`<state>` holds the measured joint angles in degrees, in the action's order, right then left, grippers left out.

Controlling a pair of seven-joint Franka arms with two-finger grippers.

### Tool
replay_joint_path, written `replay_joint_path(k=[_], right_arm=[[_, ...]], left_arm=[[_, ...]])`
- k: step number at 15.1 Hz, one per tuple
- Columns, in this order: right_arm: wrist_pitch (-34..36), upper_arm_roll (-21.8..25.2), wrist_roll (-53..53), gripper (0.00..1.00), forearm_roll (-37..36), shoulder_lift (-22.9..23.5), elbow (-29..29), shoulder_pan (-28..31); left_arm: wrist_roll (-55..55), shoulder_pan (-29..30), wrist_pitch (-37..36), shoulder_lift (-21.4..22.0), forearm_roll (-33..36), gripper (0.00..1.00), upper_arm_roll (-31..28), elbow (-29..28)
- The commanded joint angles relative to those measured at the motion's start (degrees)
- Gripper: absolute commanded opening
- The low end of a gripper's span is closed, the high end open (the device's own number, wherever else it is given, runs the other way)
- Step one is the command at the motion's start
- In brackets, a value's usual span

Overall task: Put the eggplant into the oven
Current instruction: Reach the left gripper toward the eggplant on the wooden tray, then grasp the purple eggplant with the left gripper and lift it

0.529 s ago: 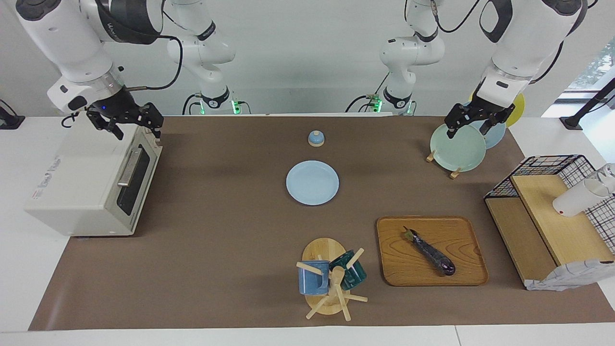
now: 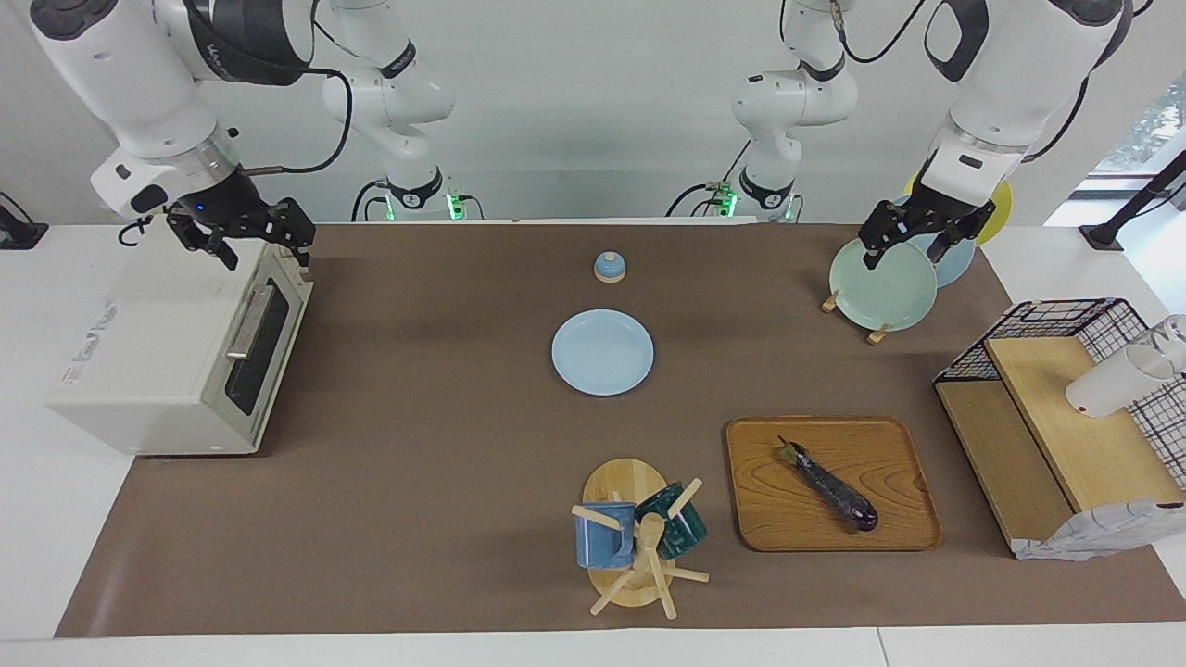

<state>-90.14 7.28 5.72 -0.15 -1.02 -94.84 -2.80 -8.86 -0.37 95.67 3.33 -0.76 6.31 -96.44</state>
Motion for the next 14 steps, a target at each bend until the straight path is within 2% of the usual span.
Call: replay_joint_path(k=[1, 2, 3, 5, 8, 11, 14], right_arm=[[-1.0, 0.0, 0.5, 1.0, -0.1, -1.4, -2.2, 0.0], [-1.8, 0.0, 0.7, 0.89, -0.1, -1.7, -3.2, -0.1], [-2.8, 0.0, 1.0, 0.52, -0.1, -2.6, -4.8, -0.1], [-4.6, 0.0, 1.3, 0.0, -0.1, -3.5, -7.0, 0.0], [-8.8, 0.3, 0.8, 0.0, -0.3, -4.9, -11.1, 0.5], [-13.5, 0.3, -4.7, 0.0, -8.6, -5.0, -16.0, 0.6], [-16.2, 0.3, -7.8, 0.0, -10.9, -4.3, -19.1, 2.3]], left_arm=[[0.7, 0.8, 7.1, 0.1, -0.9, 1.0, 0.5, -1.6], [0.6, 0.5, 8.3, -0.4, -0.9, 1.0, 0.5, -1.6], [0.4, 0.3, 9.1, -2.3, -1.0, 1.0, 0.5, -1.3], [0.2, 0.0, 8.8, -7.6, -1.2, 1.0, 0.5, 2.4], [-2.5, -0.9, 9.7, -17.6, -3.0, 1.0, 0.8, 7.5], [-9.8, -2.8, 14.4, -26.2, -2.9, 1.0, 0.6, 11.8], [-15.8, -5.1, 16.8, -35.6, -2.1, 1.0, -0.1, 18.4]])
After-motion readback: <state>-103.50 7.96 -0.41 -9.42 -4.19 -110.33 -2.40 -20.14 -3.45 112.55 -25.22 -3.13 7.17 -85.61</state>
